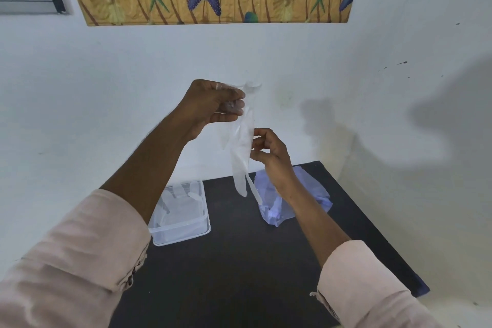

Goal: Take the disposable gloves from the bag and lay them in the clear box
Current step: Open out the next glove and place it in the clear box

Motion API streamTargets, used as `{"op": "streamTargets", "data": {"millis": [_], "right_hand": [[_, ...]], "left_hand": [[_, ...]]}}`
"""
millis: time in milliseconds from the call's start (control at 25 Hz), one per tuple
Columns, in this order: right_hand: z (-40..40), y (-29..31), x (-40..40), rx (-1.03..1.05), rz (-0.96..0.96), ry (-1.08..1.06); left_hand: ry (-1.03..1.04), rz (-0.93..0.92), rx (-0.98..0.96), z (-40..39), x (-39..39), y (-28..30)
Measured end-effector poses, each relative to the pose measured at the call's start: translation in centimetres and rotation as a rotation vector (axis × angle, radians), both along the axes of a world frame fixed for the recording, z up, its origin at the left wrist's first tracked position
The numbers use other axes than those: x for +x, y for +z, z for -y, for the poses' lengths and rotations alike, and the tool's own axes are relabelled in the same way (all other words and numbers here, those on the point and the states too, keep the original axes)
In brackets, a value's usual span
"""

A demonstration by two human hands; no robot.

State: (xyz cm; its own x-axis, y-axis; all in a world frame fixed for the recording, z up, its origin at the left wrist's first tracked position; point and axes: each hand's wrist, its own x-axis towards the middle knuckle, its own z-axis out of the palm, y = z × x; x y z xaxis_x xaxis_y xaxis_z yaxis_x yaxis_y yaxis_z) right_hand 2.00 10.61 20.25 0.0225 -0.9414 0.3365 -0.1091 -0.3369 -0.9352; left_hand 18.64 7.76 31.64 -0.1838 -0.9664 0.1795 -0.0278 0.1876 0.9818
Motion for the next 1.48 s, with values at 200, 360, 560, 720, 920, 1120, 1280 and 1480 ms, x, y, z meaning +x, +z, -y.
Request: {"op": "streamTargets", "data": {"millis": [200, 360, 560, 720, 920, 1120, 1280, 1480], "right_hand": [[-0.9, -1.0, -0.5, -0.106, -0.206, -0.108], [-1.2, -0.8, -0.1, -0.174, -0.245, -0.211], [-1.0, -0.3, 0.8, -0.155, -0.252, -0.305], [-0.5, 0.4, 0.9, -0.182, -0.185, -0.372], [-0.1, 1.1, 0.6, -0.109, -0.301, -0.207], [1.0, 2.3, 1.9, -0.103, -0.376, -0.156], [1.2, 2.4, 3.2, -0.102, -0.400, -0.137], [0.0, 1.5, 2.9, -0.240, -0.294, -0.160]], "left_hand": [[0.001, -0.004, -0.028, -0.1, 0.4, 0.1], [-0.032, -0.007, -0.041, -0.2, 0.3, 0.2], [-0.039, -0.013, -0.042, -0.3, 0.3, 0.2], [-0.041, -0.024, -0.038, -0.3, 0.6, 0.4], [-0.085, -0.065, -0.035, -0.3, 1.3, 0.8], [-0.085, -0.068, -0.023, -0.2, 2.1, 0.8], [-0.081, -0.068, -0.026, -0.2, 2.5, 0.8], [-0.045, -0.096, -0.032, -0.2, 3.9, 0.7]]}}
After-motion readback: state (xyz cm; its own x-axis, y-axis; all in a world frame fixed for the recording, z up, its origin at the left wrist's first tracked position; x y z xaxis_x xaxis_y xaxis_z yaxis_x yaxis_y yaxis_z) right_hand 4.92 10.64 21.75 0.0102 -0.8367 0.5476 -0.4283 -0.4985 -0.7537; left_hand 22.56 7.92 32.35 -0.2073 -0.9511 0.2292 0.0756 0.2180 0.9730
